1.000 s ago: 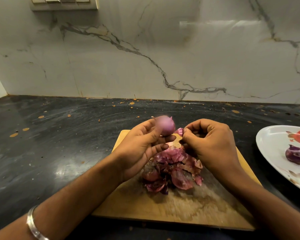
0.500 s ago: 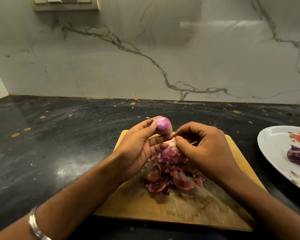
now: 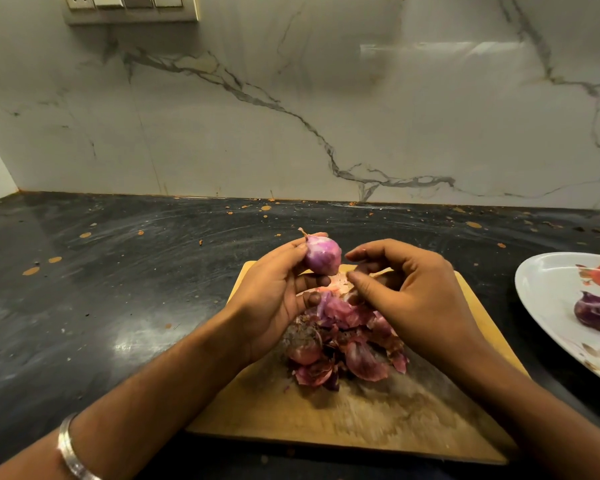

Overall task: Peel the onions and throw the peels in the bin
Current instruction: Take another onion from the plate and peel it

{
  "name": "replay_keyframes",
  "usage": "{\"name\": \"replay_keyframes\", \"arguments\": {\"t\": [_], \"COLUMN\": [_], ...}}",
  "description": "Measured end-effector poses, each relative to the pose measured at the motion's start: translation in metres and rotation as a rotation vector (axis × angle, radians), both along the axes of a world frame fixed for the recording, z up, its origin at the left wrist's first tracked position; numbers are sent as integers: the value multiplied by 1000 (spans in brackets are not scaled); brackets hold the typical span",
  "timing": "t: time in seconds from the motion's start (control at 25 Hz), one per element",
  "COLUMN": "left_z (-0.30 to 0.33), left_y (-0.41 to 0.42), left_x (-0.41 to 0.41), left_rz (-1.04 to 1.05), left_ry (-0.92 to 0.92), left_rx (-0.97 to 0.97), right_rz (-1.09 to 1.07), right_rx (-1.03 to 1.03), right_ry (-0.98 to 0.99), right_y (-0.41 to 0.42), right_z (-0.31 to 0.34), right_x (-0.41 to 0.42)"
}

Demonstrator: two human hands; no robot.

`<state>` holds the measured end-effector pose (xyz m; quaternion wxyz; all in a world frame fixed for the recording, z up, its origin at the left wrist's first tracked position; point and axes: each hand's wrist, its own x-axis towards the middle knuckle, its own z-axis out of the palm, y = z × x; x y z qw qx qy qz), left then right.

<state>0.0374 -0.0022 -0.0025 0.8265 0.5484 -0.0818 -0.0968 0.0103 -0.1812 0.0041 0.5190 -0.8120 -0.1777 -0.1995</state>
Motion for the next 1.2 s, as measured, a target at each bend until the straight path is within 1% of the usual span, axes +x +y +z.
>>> {"name": "replay_keyframes", "arguments": {"t": [0.08,0.24,0.4,0.52,0.68,0.96,1.08,1.2], "left_z": [0,0,-2,-2,-3,-1,-2,-3], "left_y": [0,3,0,-1,0,0,0,0], "left_x": [0,0,0,-1,-4,-4,-4,-5], "left_rz": [7,-13,-40,-65,-100,-99,-111,-76], "left_ry": [-11,-28,-10,-5,-75,-120,-169,-198], "left_rx": [20,39,26,13,9,-14,19,55], "right_rz": [41,1,20,-1,-22,7,34,44], "right_rx": [-22,-44,6,35,29,73,131,146], "right_ry": [-5,-60,-12,-12,-19,-14,5,14], "right_y": [2,-1,0,-2,-2,-3,-3,-3], "right_z": [0,0,1,-1,-2,-1,-2,-3], "right_x": [-2,1,1,3,2,2,3,4]}}
